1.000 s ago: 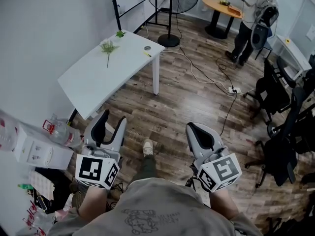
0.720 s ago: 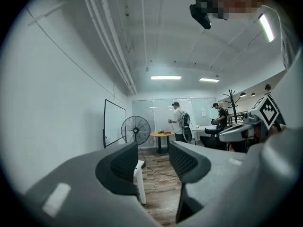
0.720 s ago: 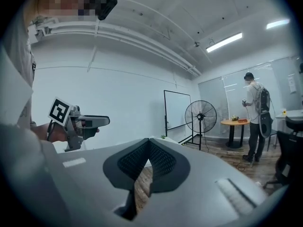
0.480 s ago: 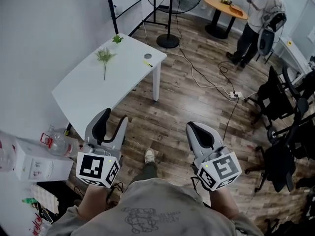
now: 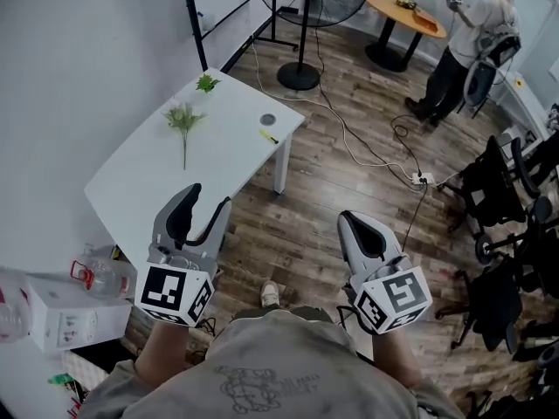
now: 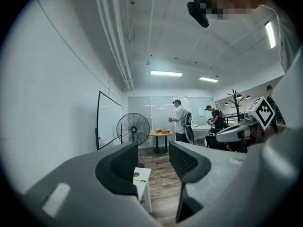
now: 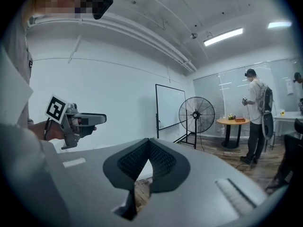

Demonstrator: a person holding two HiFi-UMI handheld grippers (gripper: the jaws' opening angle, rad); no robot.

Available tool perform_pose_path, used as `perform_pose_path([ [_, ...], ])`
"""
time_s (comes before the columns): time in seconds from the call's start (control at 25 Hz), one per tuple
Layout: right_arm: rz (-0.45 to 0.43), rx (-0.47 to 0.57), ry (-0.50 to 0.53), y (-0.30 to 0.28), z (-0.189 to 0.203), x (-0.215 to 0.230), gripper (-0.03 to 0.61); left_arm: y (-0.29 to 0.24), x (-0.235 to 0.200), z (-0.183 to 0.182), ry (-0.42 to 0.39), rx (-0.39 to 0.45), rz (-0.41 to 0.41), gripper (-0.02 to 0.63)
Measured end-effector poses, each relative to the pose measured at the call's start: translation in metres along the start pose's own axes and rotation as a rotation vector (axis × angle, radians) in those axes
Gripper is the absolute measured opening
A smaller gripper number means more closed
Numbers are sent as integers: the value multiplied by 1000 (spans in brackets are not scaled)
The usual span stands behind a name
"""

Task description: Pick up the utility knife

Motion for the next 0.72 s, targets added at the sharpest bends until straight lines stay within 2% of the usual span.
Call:
perform_pose_path([
  [0.4,7,-19,-3,-65,-8,20,29,-58,-38,22,15,-23,20,204],
  [0.72,-9,-33,-15,-113,-17,66,29,-117,-50,34,4,-47,5,204],
])
Point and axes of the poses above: the fingertips, and each gripper's own axes: y backward along the fingers, x to its right, z out of its underside, the point moved 4 cm from there along y, backward along the fingers, and after that the axes turned 12 degrees about -y, right-handed, at the moved point
